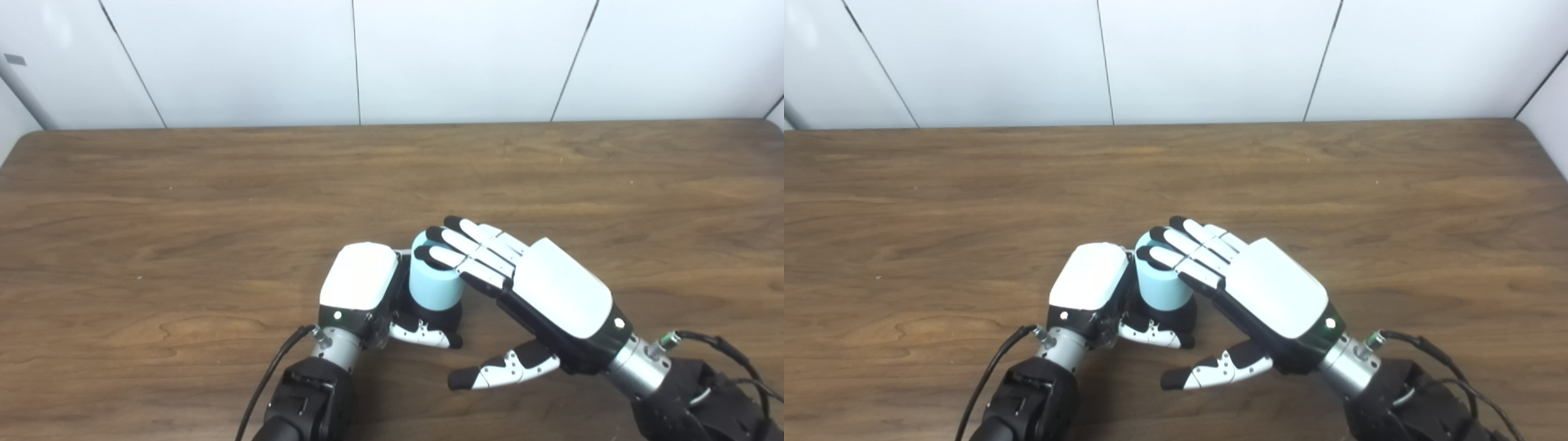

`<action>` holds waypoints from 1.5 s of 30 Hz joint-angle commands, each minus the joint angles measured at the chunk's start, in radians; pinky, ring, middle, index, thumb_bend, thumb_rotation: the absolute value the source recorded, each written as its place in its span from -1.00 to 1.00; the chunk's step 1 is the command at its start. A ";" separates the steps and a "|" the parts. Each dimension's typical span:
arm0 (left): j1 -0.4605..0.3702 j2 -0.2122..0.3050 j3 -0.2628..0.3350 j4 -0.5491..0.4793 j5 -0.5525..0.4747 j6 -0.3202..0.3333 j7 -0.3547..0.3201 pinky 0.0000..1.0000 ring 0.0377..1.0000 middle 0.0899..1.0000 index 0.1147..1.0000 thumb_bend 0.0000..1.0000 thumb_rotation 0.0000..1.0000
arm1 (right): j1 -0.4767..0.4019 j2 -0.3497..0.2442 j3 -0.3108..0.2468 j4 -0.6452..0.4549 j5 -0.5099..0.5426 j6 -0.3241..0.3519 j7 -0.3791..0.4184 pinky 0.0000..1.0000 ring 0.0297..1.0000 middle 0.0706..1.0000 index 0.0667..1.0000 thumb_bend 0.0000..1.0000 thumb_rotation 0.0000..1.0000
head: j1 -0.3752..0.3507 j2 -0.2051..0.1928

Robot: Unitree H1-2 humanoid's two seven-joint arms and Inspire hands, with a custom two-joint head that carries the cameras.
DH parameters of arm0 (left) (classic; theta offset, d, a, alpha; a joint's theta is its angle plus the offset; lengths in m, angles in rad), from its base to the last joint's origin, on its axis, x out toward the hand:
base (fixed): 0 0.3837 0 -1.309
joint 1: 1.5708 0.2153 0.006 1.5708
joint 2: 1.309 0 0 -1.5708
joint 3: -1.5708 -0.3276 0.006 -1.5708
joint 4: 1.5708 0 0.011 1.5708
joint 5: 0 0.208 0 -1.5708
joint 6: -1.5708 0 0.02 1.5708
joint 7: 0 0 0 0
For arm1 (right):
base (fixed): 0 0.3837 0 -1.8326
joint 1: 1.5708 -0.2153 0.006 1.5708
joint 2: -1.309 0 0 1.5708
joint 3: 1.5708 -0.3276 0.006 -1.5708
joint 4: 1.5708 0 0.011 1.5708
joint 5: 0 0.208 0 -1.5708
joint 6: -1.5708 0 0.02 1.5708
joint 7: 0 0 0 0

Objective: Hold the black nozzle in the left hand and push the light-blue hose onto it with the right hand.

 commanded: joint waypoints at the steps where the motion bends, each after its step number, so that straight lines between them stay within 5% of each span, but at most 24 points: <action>1: 0.007 0.005 -0.001 0.008 0.006 0.007 -0.042 0.51 0.22 -0.09 -0.17 0.04 -1.00 | 0.058 -0.051 0.007 0.043 -0.021 -0.011 0.064 0.80 0.88 0.85 0.77 0.12 0.83 | -0.001 0.001; 7: 0.007 0.007 0.000 0.006 0.011 0.006 -0.047 0.53 0.24 -0.09 -0.17 0.04 -1.00 | 0.059 -0.038 0.003 0.040 -0.015 -0.007 0.064 0.81 0.89 0.88 0.79 0.11 0.78 | -0.001 0.001; 16: 0.010 0.010 0.004 0.000 0.002 0.001 -0.054 0.54 0.25 -0.08 -0.17 0.04 -1.00 | -0.020 0.012 -0.022 -0.033 0.062 0.041 0.070 0.87 0.96 0.96 0.88 0.11 0.96 | -0.002 -0.001; 27: 0.017 0.000 0.001 0.009 0.001 -0.005 -0.033 0.49 0.20 -0.07 -0.18 0.04 -1.00 | -0.097 0.142 -0.125 -0.056 0.204 0.043 -0.023 0.80 0.91 0.92 0.83 -0.15 0.86 | -0.002 -0.006; 33: 0.020 -0.004 0.004 0.013 -0.008 -0.010 -0.018 0.46 0.19 -0.08 -0.17 0.04 -1.00 | -0.116 0.151 -0.165 -0.068 0.232 0.078 -0.006 0.82 0.92 0.92 0.84 -0.15 0.99 | 0.000 -0.004; 41: 0.019 -0.003 0.016 0.009 -0.055 -0.033 0.019 0.16 0.08 -0.15 -0.15 0.05 -1.00 | -0.125 0.140 -0.171 -0.056 0.239 0.111 0.010 0.79 0.89 0.91 0.86 -0.13 1.00 | 0.009 -0.007; 45: 0.003 0.011 0.010 0.000 -0.044 -0.041 0.011 0.32 0.21 -0.09 -0.16 0.05 -1.00 | -0.127 0.138 -0.167 -0.051 0.247 0.122 0.020 0.79 0.90 0.91 0.88 -0.13 0.98 | 0.010 -0.007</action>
